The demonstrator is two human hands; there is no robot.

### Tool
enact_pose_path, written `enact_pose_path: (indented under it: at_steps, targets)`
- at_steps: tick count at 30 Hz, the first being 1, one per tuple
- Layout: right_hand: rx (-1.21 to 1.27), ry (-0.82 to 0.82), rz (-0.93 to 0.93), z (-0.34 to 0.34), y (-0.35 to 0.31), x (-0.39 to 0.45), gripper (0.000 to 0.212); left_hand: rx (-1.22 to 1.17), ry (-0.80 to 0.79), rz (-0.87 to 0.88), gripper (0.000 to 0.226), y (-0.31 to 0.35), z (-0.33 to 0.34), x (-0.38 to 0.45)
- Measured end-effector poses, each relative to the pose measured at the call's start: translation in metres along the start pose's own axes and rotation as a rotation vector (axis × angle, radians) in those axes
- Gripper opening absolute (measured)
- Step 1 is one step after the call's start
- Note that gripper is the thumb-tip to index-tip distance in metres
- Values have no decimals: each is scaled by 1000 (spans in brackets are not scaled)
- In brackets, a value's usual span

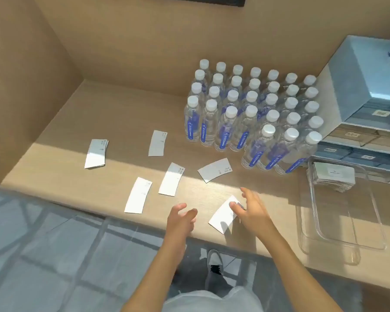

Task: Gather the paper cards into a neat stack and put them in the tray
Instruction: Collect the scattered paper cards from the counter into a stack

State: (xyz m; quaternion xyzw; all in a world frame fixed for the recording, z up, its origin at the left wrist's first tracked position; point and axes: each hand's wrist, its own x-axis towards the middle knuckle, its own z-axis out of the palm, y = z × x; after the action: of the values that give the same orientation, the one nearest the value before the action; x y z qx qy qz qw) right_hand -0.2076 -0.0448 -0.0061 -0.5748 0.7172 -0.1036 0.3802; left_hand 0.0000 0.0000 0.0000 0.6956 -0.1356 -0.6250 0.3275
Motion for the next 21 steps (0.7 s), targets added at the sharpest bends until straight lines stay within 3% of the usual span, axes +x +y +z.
enact_pose_path:
  at_steps: [6, 10, 13, 16, 21]
  targets:
    - [-141, -110, -17, -1, 16, 25, 52, -171, 226, -136, 13, -34, 44, -6]
    - [-180, -122, -82, 2, 22, 33, 36, -119, 288, -185, 37, -42, 62, -4]
    - [-202, -146, -96, 7, 24, 34, 29, -167, 325, -162, 25, -46, 70, -1]
    - [-220, -151, -92, 11, 27, 32, 35, -146, 331, -146, 27, -47, 76, 4]
    - [-148, -132, -59, 10, 25, 41, 20, 55, 388, -80, 21, -43, 82, 9]
